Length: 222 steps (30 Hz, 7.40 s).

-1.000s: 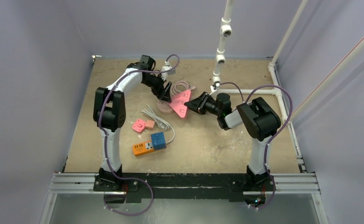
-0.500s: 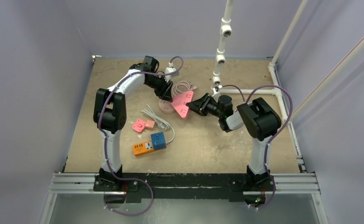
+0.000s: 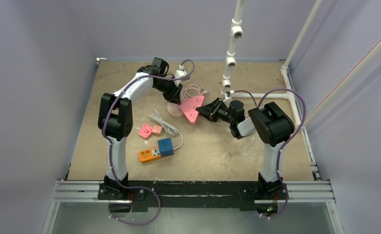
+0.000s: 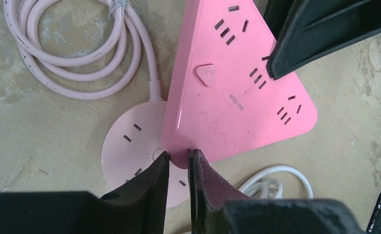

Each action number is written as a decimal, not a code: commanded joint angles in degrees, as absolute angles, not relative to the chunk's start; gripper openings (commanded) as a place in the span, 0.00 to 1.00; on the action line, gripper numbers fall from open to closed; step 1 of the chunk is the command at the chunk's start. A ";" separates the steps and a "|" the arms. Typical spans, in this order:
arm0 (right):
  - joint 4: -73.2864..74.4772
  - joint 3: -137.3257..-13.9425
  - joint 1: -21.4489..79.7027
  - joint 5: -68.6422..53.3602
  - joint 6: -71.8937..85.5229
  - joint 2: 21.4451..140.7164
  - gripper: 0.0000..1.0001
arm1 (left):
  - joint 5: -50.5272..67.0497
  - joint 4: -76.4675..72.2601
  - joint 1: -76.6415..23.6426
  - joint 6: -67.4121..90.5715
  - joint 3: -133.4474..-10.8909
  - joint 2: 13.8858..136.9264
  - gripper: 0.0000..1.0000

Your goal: Insert the plug

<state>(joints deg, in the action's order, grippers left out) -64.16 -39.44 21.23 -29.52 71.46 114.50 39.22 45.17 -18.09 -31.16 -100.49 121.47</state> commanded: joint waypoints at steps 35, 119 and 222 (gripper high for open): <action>-67.94 -34.23 20.91 -34.40 78.06 117.43 0.00 | 28.16 48.13 -23.53 -32.27 -92.05 116.86 0.66; -72.94 -28.71 20.84 -33.04 80.92 107.60 0.00 | 26.95 44.06 -17.14 -30.41 -86.39 118.53 0.00; -66.86 -33.46 18.96 -33.66 75.84 116.70 0.00 | 29.19 54.66 -16.48 -27.62 -110.80 120.57 0.31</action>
<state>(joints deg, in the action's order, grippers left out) -72.69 -32.84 19.38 -35.24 79.61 115.81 23.59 49.93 -15.79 -29.41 -103.96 121.08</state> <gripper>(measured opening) 0.333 0.284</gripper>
